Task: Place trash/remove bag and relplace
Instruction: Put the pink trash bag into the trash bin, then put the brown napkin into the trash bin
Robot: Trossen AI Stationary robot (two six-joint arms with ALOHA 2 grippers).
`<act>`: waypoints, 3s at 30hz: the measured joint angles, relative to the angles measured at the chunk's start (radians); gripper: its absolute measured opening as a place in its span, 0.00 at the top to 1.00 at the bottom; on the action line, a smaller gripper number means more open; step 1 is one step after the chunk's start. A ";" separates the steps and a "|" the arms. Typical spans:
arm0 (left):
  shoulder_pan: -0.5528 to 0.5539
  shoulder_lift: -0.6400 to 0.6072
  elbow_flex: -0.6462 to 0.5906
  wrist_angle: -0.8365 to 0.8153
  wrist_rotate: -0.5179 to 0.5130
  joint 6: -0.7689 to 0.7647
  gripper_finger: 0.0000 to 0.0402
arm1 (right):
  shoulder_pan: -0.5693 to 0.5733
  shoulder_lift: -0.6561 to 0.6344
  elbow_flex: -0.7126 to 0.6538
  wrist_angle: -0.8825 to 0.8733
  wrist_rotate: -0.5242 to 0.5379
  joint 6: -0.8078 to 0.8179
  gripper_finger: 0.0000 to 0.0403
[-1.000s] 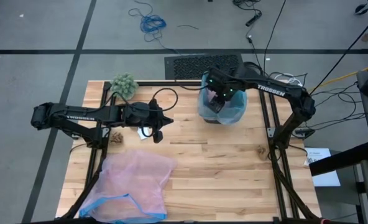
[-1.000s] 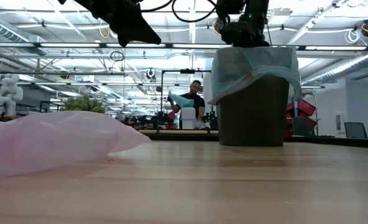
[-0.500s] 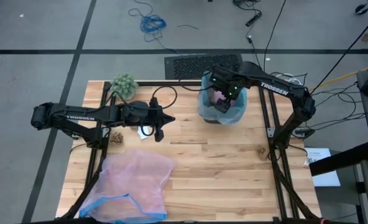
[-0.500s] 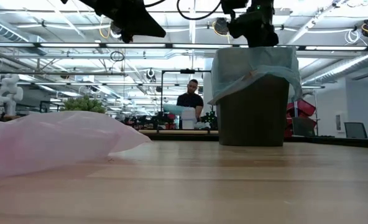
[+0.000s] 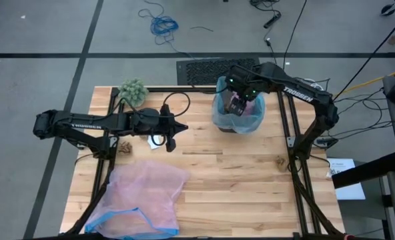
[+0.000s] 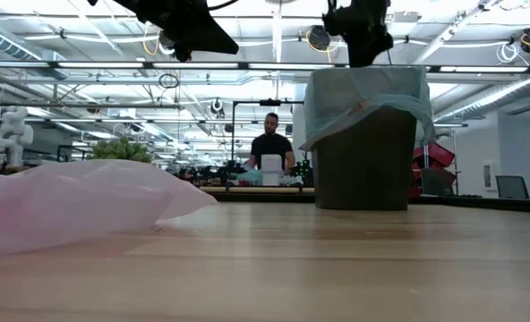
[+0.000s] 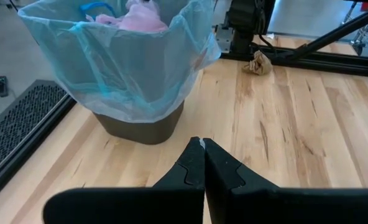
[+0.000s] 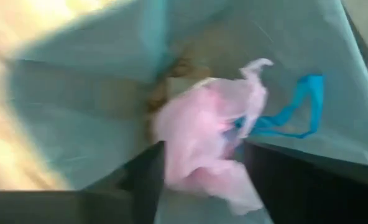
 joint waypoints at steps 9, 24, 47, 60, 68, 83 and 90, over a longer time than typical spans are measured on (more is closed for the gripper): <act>-0.003 0.000 0.000 -0.001 0.011 -0.006 1.00 | -0.091 0.093 -0.086 0.036 -0.047 -0.114 0.98; -0.003 0.000 0.009 0.003 0.023 0.011 1.00 | -0.041 0.058 -0.058 0.139 0.008 -0.135 1.00; -0.017 0.000 0.009 -0.002 0.027 0.043 1.00 | 0.057 0.044 0.253 -0.101 -0.053 -0.025 0.91; -0.042 0.000 0.009 0.000 0.027 0.043 1.00 | 0.490 -0.002 -0.034 -0.100 -0.454 0.344 1.00; -0.049 0.000 0.009 0.000 0.027 0.042 1.00 | 0.705 -0.006 -0.376 -0.103 -0.366 0.688 0.94; -0.049 0.000 0.008 -0.005 0.027 0.042 1.00 | 0.771 -0.006 -0.875 -0.054 -0.346 0.876 0.40; -0.049 0.000 0.008 -0.064 0.027 0.037 1.00 | 0.771 -0.007 -1.047 0.058 -0.318 0.998 0.38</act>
